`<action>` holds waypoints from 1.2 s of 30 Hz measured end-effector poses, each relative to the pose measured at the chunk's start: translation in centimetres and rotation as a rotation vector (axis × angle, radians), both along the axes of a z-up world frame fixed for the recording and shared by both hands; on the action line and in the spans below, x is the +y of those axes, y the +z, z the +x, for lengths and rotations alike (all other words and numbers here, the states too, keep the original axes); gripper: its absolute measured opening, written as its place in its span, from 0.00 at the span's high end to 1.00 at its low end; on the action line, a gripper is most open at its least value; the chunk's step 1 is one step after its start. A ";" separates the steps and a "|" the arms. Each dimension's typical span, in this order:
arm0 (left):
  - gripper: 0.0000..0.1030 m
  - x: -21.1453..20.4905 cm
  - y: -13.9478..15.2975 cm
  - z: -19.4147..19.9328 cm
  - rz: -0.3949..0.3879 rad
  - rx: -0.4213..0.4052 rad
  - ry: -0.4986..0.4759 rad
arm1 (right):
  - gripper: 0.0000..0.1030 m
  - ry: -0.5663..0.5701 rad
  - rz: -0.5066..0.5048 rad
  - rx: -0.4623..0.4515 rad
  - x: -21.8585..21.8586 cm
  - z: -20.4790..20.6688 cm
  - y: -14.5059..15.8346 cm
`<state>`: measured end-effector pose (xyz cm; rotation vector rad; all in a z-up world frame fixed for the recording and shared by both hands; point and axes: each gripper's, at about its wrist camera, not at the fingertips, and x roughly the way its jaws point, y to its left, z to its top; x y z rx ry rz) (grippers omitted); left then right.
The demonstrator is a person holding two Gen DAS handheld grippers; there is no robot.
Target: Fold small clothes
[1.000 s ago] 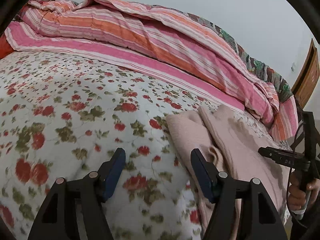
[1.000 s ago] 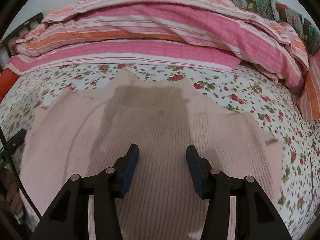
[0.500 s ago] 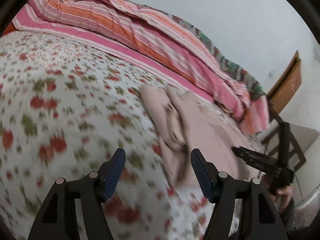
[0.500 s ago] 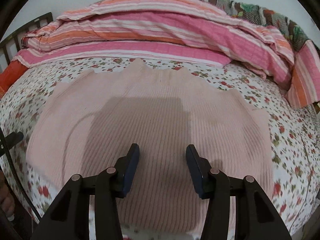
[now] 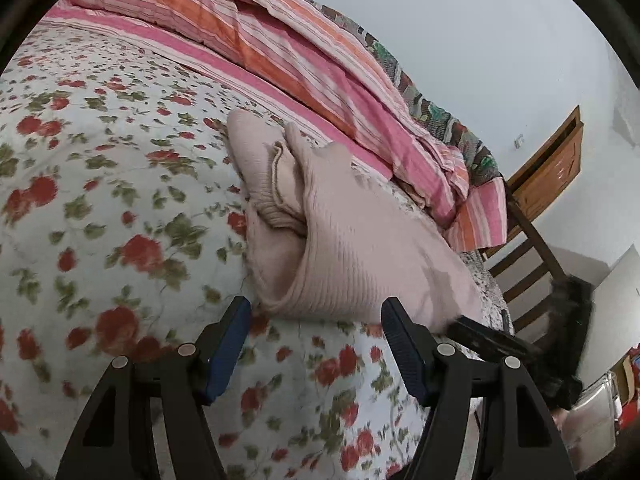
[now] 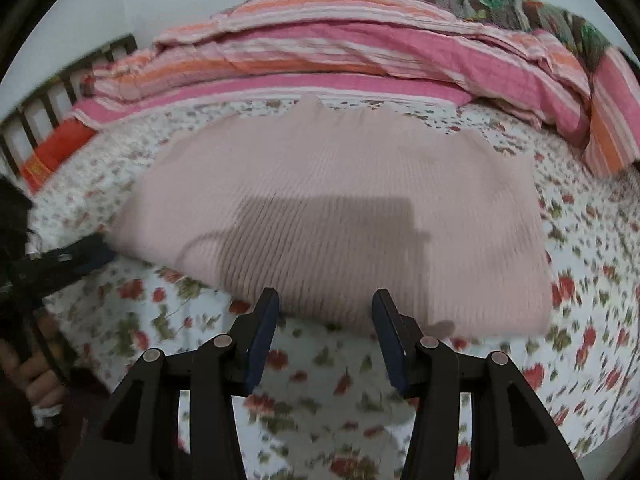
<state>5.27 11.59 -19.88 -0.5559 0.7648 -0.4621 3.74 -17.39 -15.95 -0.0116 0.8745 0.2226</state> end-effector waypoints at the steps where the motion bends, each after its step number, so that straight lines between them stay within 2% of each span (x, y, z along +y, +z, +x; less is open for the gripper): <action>1: 0.36 -0.2 -0.1 0.2 -0.002 0.003 0.002 | 0.53 -0.006 0.034 -0.006 -0.9 -0.5 0.3; 7: 0.36 -1.7 -0.4 2.0 -0.033 -0.009 0.026 | 0.53 -0.050 0.103 -0.044 -4.4 -1.9 1.2; 9: 0.32 -2.1 -0.4 2.9 -0.060 0.009 0.041 | 0.53 -0.078 0.116 -0.048 -5.6 -2.0 1.5; 13: 0.33 -2.4 1.0 3.7 -0.096 -0.035 0.058 | 0.53 -0.129 0.158 -0.063 -8.4 -2.4 1.7; 17: 0.33 -3.3 1.8 5.8 -0.080 -0.029 0.076 | 0.53 -0.164 0.206 -0.067 -10.9 -2.5 1.5; 20: 0.41 -3.6 1.1 7.6 -0.075 0.023 0.117 | 0.53 -0.181 0.236 -0.068 -12.4 -2.8 1.3; 22: 0.52 -3.6 1.2 8.1 -0.077 0.040 0.157 | 0.53 -0.194 0.249 -0.065 -13.6 -3.0 1.1; 23: 0.64 -3.5 1.4 8.0 -0.078 0.039 0.181 | 0.53 -0.202 0.255 -0.061 -14.3 -3.1 1.0; 24: 0.71 -3.5 1.7 7.9 -0.076 0.034 0.201 | 0.53 -0.206 0.260 -0.062 -14.9 -3.3 1.0; 25: 0.75 -3.5 2.1 7.9 -0.068 0.030 0.217 | 0.53 -0.211 0.263 -0.065 -15.3 -3.4 1.0; 26: 0.80 -3.9 2.8 7.9 -0.032 0.031 0.234 | 0.53 -0.218 0.267 -0.069 -15.9 -3.5 1.1; 29: 0.82 -5.6 4.8 8.1 0.092 0.009 0.244 | 0.53 -0.231 0.302 -0.091 -17.4 -3.7 1.3; 31: 0.82 -8.2 7.1 8.1 0.217 -0.030 0.235 | 0.53 -0.222 0.332 -0.123 -18.3 -4.1 1.8; 34: 0.82 -12.1 9.7 7.9 0.334 -0.081 0.212 | 0.53 -0.210 0.352 -0.149 -19.2 -4.4 2.4; 36: 0.82 -14.8 11.0 7.7 0.383 -0.108 0.196 | 0.53 -0.210 0.358 -0.152 -19.9 -4.4 2.8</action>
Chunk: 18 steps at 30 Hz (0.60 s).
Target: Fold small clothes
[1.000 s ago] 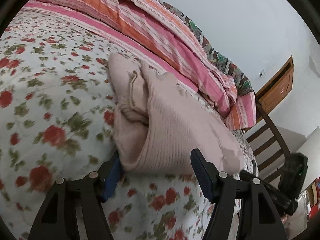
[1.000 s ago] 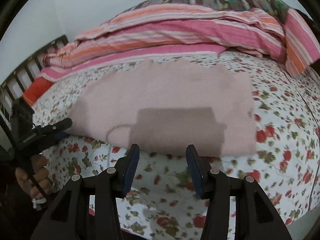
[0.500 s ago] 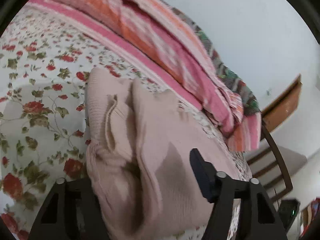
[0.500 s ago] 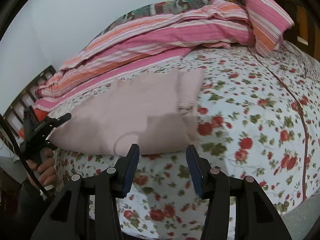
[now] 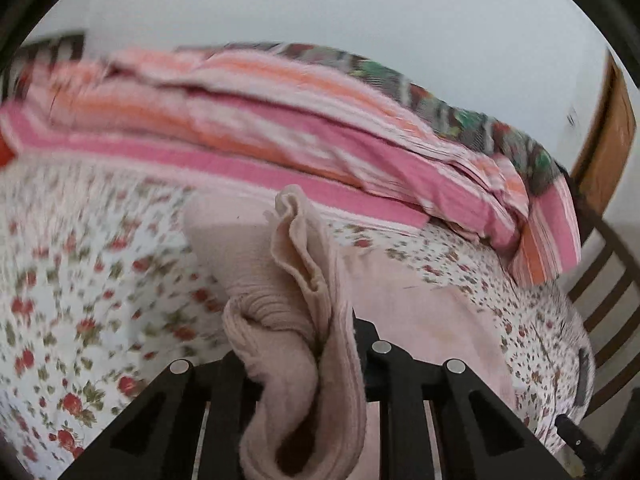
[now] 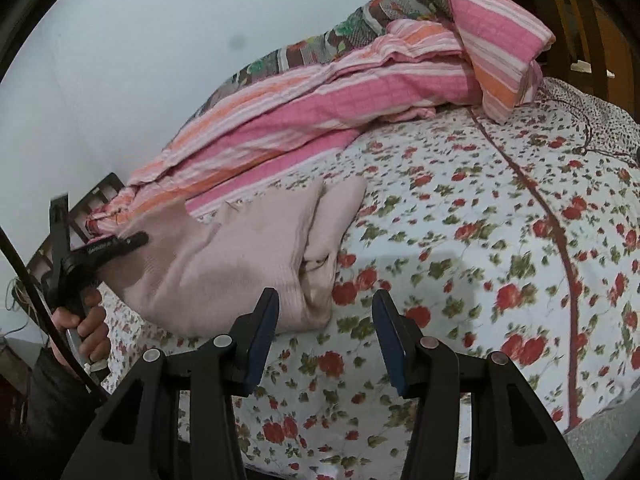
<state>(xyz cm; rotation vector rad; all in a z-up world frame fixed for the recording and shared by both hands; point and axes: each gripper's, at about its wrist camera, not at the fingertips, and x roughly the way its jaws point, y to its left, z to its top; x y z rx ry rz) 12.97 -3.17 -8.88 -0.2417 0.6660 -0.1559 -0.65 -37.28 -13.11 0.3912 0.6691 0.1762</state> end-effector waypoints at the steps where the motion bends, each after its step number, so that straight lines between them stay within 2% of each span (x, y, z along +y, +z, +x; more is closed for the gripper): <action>1: 0.82 -1.0 0.5 -0.1 0.014 -0.009 -0.011 | 0.53 -0.005 0.003 0.001 -0.4 0.0 0.2; 4: 0.83 -5.6 2.0 -0.5 0.052 -0.026 -0.068 | 0.53 -0.021 0.008 0.006 -1.9 -0.6 0.8; 7: 0.83 -10.7 2.1 -0.9 0.082 -0.018 -0.129 | 0.53 -0.048 -0.010 0.008 -3.3 -1.5 1.4; 10: 0.82 -16.4 -0.2 -1.3 0.154 0.019 -0.187 | 0.53 -0.073 -0.020 0.013 -4.4 -2.5 1.7; 12: 0.77 -20.0 -2.9 -1.4 0.235 0.078 -0.224 | 0.53 -0.089 -0.028 0.018 -5.0 -3.1 1.7; 13: 0.74 -21.0 -3.9 -1.5 0.263 0.098 -0.230 | 0.53 -0.093 -0.032 0.021 -5.2 -3.4 1.7; 14: 0.60 -21.8 -4.6 -1.7 0.282 0.094 -0.245 | 0.53 -0.099 -0.038 0.025 -5.4 -3.8 1.7; 15: 0.39 -22.3 -4.7 -2.3 0.273 0.059 -0.286 | 0.53 -0.102 -0.043 0.028 -5.5 -4.0 1.6; 17: 0.25 -22.2 -4.1 -2.9 0.194 0.043 -0.389 | 0.53 -0.101 -0.050 0.030 -5.5 -4.3 1.5; 18: 0.25 -21.5 -3.4 -3.1 0.143 0.042 -0.417 | 0.53 -0.098 -0.054 0.029 -5.5 -4.3 1.5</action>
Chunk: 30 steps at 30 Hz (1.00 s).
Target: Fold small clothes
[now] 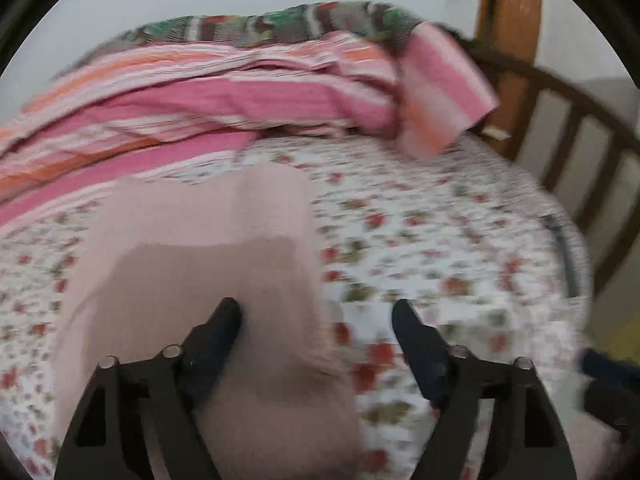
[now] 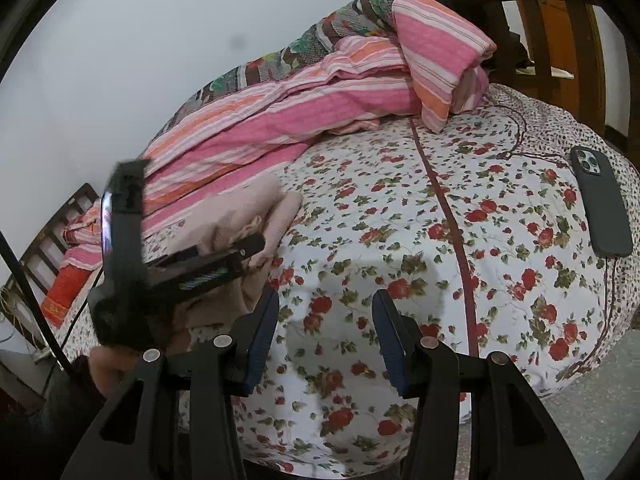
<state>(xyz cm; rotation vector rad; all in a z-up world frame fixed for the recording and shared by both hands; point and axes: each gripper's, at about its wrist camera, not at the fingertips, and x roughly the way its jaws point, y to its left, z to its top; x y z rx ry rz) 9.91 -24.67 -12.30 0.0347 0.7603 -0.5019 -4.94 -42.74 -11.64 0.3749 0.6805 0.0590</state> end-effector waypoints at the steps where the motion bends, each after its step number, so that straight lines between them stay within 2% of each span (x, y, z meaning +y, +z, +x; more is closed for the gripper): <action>1: 0.25 1.0 0.6 0.0 -0.043 0.007 -0.011 | 0.53 0.005 -0.002 0.000 0.1 0.2 -0.1; 6: 0.26 8.0 3.3 0.3 -0.270 0.006 -0.015 | 0.53 0.044 0.034 -0.010 1.2 2.4 -0.2; 7: 0.26 9.8 3.8 0.3 -0.292 -0.007 0.007 | 0.53 0.055 0.042 -0.012 1.5 3.0 -0.2; 10: 0.26 12.5 4.3 1.0 -0.245 -0.022 0.108 | 0.52 0.100 0.086 -0.018 2.9 5.5 -0.2; 14: 0.26 17.2 3.1 2.0 -0.166 -0.008 0.216 | 0.47 0.158 0.180 -0.023 5.6 9.4 -0.3; 17: 0.27 19.9 1.8 2.2 -0.167 0.024 0.246 | 0.44 0.195 0.229 -0.022 7.5 11.9 -0.3; 20: 0.27 21.8 0.5 2.6 -0.200 0.067 0.257 | 0.42 0.157 0.186 0.013 9.5 14.6 -0.6; 21: 0.27 22.2 0.0 2.7 -0.208 0.081 0.254 | 0.44 0.140 0.167 0.037 9.8 15.3 -0.9; 22: 0.27 22.4 -0.3 2.9 -0.210 0.090 0.250 | 0.67 0.117 0.135 0.092 10.4 16.4 -1.5; 23: 0.27 22.6 -0.6 3.0 -0.212 0.096 0.243 | 0.81 0.119 0.108 0.132 10.8 17.1 -1.9; 24: 0.27 22.6 -0.8 3.2 -0.215 0.098 0.237 | 0.81 0.126 0.085 0.143 11.1 17.3 -1.9; 25: 0.27 22.4 -1.0 3.2 -0.217 0.100 0.234 | 0.82 0.142 0.049 0.107 11.3 16.9 -1.4; 28: 0.27 22.1 -1.1 3.4 -0.235 0.106 0.208 | 0.83 0.176 0.045 -0.064 10.5 13.9 0.9; 29: 0.27 22.0 -1.1 3.4 -0.238 0.106 0.202 | 0.83 0.156 0.047 -0.094 10.0 13.0 1.0; 30: 0.27 21.9 -1.0 3.5 -0.241 0.105 0.195 | 0.83 0.134 0.041 -0.081 9.7 12.9 0.5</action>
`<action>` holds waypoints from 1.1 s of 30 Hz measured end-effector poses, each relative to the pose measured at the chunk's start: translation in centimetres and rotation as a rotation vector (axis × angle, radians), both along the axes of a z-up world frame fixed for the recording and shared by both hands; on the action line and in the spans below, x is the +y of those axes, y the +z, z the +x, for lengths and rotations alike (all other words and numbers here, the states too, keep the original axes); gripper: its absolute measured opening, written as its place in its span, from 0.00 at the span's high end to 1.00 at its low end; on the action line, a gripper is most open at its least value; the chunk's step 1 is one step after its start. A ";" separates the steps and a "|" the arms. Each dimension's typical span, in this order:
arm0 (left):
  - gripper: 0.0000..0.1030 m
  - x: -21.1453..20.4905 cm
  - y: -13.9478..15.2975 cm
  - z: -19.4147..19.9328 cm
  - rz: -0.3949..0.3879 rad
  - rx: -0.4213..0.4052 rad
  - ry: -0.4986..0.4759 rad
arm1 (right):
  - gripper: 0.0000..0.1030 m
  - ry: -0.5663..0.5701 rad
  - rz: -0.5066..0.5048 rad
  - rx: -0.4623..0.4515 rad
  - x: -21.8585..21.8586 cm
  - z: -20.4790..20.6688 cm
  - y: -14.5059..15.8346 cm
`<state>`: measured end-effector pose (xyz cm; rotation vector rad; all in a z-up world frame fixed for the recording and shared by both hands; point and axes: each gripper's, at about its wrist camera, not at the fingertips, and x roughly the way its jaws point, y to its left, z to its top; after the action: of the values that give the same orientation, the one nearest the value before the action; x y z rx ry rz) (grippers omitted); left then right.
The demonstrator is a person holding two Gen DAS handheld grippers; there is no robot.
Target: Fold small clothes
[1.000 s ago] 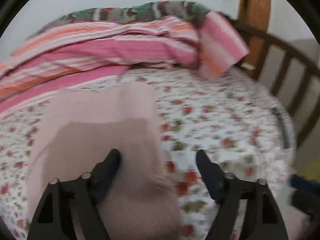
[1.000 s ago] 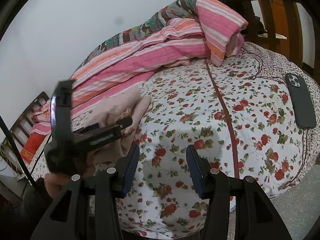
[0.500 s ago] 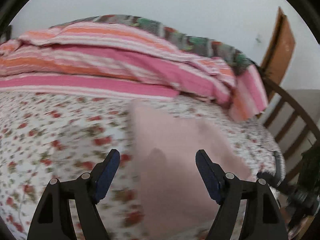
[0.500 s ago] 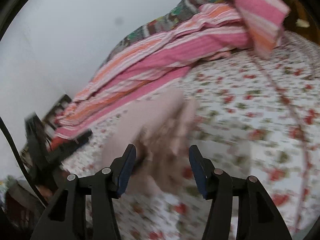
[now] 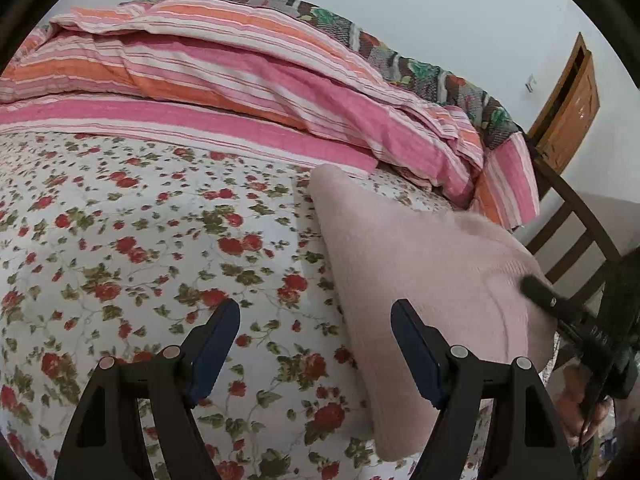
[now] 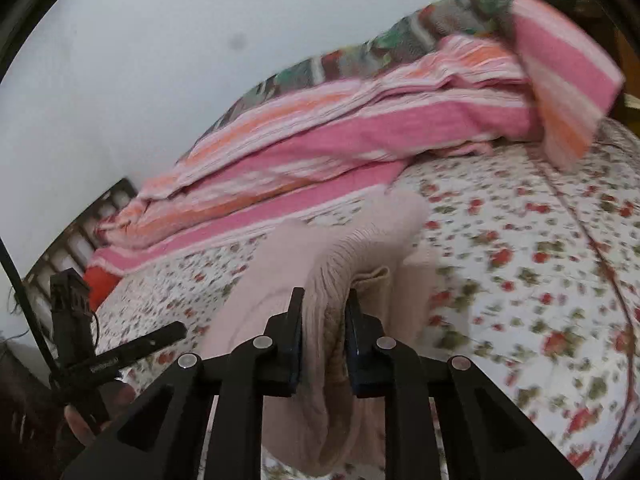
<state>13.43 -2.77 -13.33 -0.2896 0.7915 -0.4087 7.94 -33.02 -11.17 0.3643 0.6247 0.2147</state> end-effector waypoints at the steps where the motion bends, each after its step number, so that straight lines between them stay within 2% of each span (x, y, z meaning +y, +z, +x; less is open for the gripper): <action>1: 0.27 -0.1 0.1 0.1 -0.005 -0.004 -0.005 | 0.83 -0.024 -0.016 0.077 -0.2 0.7 -1.6; 2: 0.27 -0.2 0.1 0.2 -0.010 -0.007 -0.011 | 0.82 -0.032 -0.026 0.160 -0.3 1.5 -3.2; 3: 0.27 -0.3 0.2 0.4 -0.010 -0.005 -0.014 | 0.79 -0.035 0.006 0.223 -0.7 2.1 -5.0; 4: 0.27 -0.4 0.3 0.6 -0.008 -0.003 -0.015 | 0.71 -0.050 0.051 0.213 -1.3 1.9 -5.2; 5: 0.27 -0.4 0.4 0.6 -0.011 -0.003 -0.018 | 0.52 -0.065 0.065 0.199 -1.7 1.6 -4.9; 7: 0.27 -0.1 0.7 0.8 -0.010 -0.012 -0.024 | 0.33 -0.093 0.068 0.167 -2.5 1.5 -4.2; 9: 0.27 0.4 1.0 0.8 -0.004 -0.024 -0.019 | 0.32 -0.081 0.096 0.181 -2.9 2.0 -4.6; 12: 0.27 1.6 1.0 1.1 -0.028 -0.026 -0.006 | 0.31 -0.034 0.192 0.243 -3.0 3.8 -6.2; 18: 0.27 3.8 0.4 1.5 -0.073 -0.018 0.008 | 0.17 -0.009 0.188 0.256 -2.1 6.9 -7.5; 21: 0.27 4.6 0.1 1.4 -0.090 -0.012 0.021 | 0.16 0.016 0.179 0.259 -1.5 7.4 -7.7; 22: 0.27 4.8 0.0 1.5 -0.099 -0.009 0.021 | 0.20 0.027 0.174 0.260 -1.3 7.6 -7.7; 24: 0.27 5.1 -0.2 1.5 -0.124 -0.003 0.025 | 0.43 0.085 0.188 0.253 -0.8 7.9 -7.7; 25: 0.27 5.3 -0.4 1.5 -0.135 0.000 0.026 | 0.46 0.106 0.227 0.258 -0.8 8.0 -7.9; 26: 0.27 5.4 -0.5 1.5 -0.153 0.009 0.025 | 0.55 0.106 0.235 0.258 -1.0 7.9 -7.8; 28: 0.27 5.4 -0.6 1.4 -0.171 0.017 0.019 | 0.63 0.107 0.258 0.243 -1.4 7.7 -7.0; 30: 0.27 5.4 -0.5 1.0 -0.167 0.014 0.017 | 0.66 0.105 0.276 0.218 -1.5 7.1 -5.2; 33: 0.27 5.9 -0.3 0.4 -0.163 0.001 0.018 | 0.67 0.086 0.236 0.153 -0.9 5.7 -1.2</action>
<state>13.85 3.16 -13.63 -0.4483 0.7574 -0.4566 13.62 -33.94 -12.40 0.5855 0.7686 0.3464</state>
